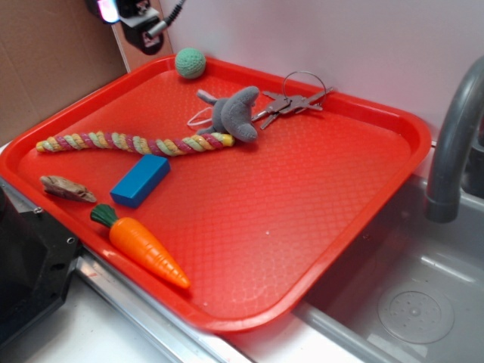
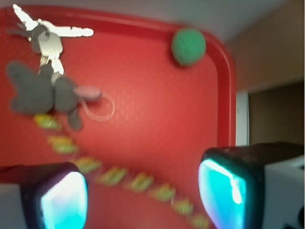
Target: Grab the green ball.
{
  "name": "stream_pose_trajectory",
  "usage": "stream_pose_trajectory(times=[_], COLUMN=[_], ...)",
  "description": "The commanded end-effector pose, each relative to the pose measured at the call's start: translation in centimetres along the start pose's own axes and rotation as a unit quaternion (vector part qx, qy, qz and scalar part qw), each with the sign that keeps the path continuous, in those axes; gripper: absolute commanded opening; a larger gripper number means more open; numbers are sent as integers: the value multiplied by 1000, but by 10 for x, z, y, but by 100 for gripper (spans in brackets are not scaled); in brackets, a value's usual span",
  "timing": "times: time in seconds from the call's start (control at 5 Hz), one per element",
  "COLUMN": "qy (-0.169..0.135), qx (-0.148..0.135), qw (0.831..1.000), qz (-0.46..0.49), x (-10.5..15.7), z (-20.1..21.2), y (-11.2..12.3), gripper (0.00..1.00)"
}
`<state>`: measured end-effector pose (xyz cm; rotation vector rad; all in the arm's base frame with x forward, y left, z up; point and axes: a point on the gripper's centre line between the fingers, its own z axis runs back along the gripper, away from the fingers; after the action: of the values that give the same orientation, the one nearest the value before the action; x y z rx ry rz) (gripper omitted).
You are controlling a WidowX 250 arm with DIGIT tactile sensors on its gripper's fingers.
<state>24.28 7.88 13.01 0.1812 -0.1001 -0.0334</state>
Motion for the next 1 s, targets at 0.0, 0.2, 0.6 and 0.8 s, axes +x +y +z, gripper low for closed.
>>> stream_pose_trajectory(times=[0.0, 0.2, 0.6, 0.8], qy=[-70, -86, -80, -88], qx=[13, 9, 41, 41], qw=[997, 996, 996, 995], qz=[5, 6, 8, 8], x=[36, 47, 70, 83], z=[-39, -54, -91, -99], y=[32, 33, 46, 53], gripper=[100, 100, 100, 100])
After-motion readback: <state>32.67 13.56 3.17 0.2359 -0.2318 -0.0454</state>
